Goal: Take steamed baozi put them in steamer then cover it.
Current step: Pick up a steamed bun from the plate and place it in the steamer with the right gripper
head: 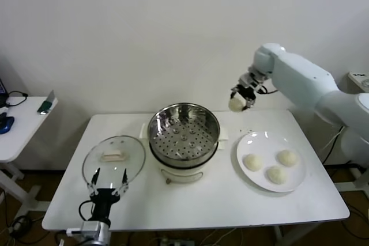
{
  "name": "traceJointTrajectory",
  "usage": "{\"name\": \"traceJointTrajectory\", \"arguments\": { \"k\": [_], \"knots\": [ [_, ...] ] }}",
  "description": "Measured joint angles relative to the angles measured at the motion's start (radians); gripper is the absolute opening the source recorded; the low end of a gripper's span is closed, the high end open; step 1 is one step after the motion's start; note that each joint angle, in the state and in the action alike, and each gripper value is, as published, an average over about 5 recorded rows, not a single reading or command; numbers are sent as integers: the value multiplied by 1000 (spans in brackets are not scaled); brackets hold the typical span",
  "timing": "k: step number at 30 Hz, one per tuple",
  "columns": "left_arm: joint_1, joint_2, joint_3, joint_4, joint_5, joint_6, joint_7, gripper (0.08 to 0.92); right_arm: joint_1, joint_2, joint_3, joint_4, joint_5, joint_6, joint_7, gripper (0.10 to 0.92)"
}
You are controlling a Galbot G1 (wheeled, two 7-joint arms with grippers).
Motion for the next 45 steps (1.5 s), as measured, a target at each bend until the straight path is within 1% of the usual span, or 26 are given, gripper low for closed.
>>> {"name": "traceJointTrajectory", "arguments": {
  "k": [11, 20, 26, 36, 39, 42, 45],
  "knots": [
    [12, 12, -6, -3, -2, -3, 0, 823, -7, 146, 20, 53, -246, 177, 94, 713],
    [21, 21, -13, -8, -10, -5, 0, 823, -75, 236, 38, 42, -397, 243, 140, 719],
    [27, 22, -18, -7, -14, -8, -1, 823, -119, 265, 34, 20, -445, 259, 151, 721],
    [29, 25, -20, 5, -22, -9, -4, 823, -168, 286, 26, -18, -473, 259, 153, 728],
    [29, 25, -19, 11, -23, -11, -4, 823, -178, 290, 26, -27, -478, 256, 153, 756],
    [29, 25, -16, 17, -23, -11, -6, 823, -185, 295, 28, -35, -484, 253, 154, 804],
    [28, 25, -12, 22, -23, -12, -7, 823, -187, 296, 36, -36, -486, 254, 151, 820]
  ]
}}
